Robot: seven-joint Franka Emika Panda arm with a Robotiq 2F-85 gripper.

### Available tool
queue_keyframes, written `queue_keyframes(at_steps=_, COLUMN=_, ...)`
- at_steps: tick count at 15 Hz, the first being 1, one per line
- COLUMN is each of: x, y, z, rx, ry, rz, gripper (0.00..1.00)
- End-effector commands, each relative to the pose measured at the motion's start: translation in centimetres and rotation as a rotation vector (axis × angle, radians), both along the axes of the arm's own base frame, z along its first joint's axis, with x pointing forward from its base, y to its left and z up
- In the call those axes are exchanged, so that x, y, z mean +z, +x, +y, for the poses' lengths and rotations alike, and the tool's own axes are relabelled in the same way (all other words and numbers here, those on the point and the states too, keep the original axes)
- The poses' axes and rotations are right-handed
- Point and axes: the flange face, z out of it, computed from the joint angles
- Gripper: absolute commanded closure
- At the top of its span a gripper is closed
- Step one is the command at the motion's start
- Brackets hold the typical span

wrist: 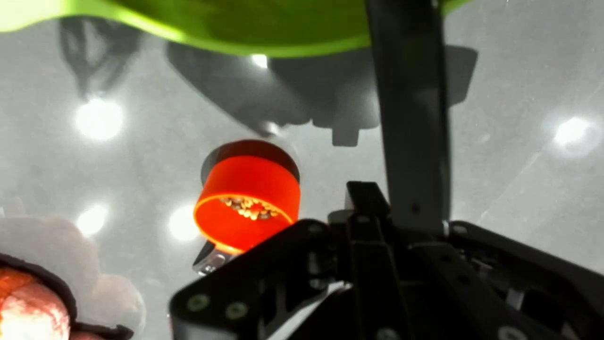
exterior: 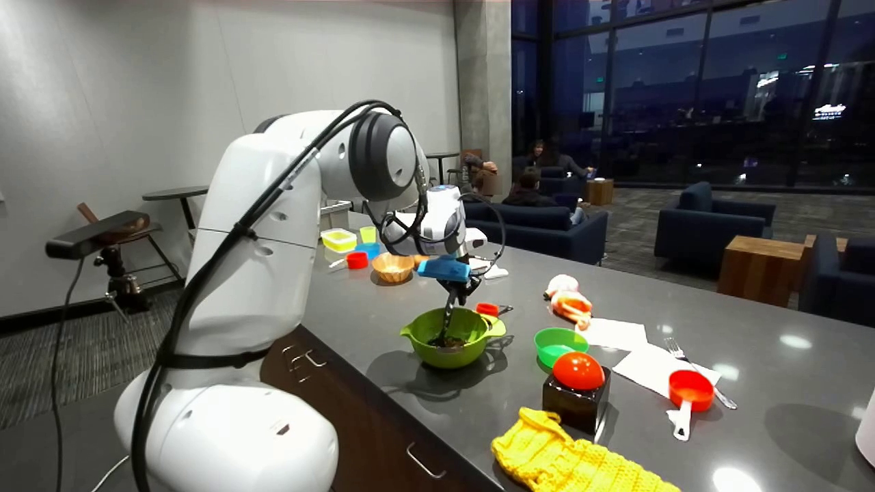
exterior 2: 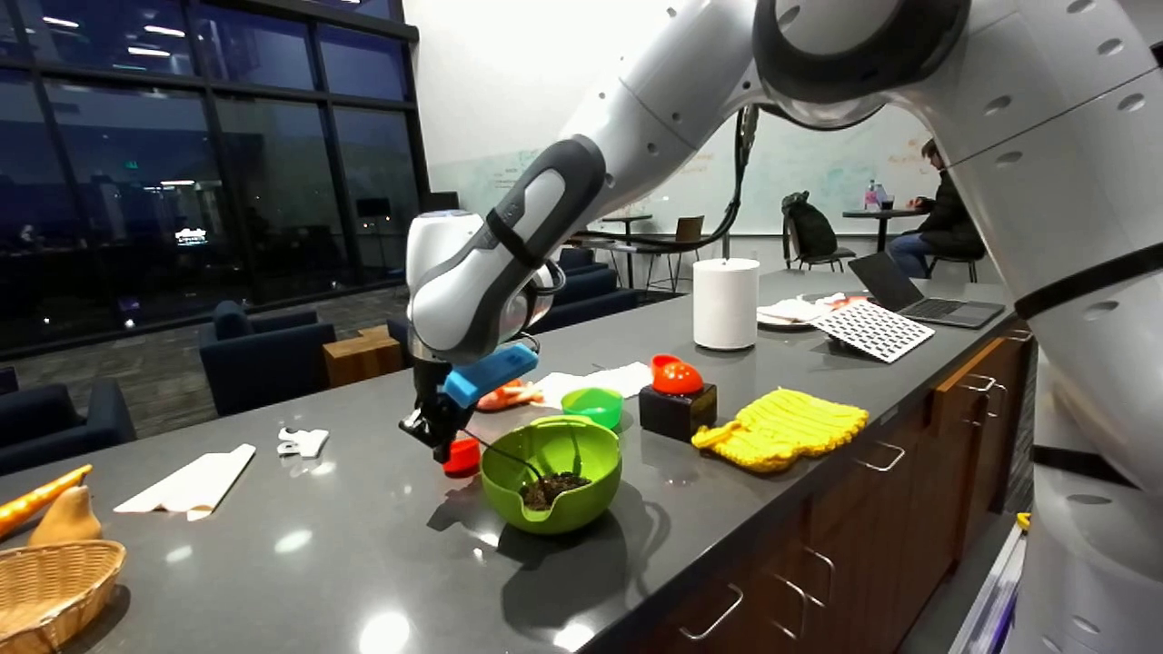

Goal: Use the spoon to mix the contents of the green bowl

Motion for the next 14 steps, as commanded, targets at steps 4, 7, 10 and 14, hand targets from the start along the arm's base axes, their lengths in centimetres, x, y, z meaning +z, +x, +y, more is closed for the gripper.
queue_keyframes(at_steps=4, x=-0.5, y=1.5, z=0.6, rx=0.074, ry=0.089, rz=-0.164, gripper=1.0)
queue_keyframes(at_steps=7, x=-1.0, y=1.7, z=0.8, rx=0.099, ry=0.086, rz=-0.16, gripper=0.73)
queue_keyframes(at_steps=10, x=-1.3, y=1.1, z=1.1, rx=0.114, ry=0.067, rz=-0.111, gripper=0.56)
queue_keyframes(at_steps=14, x=-1.1, y=-0.2, z=1.8, rx=0.109, ry=0.049, rz=-0.053, gripper=0.28)
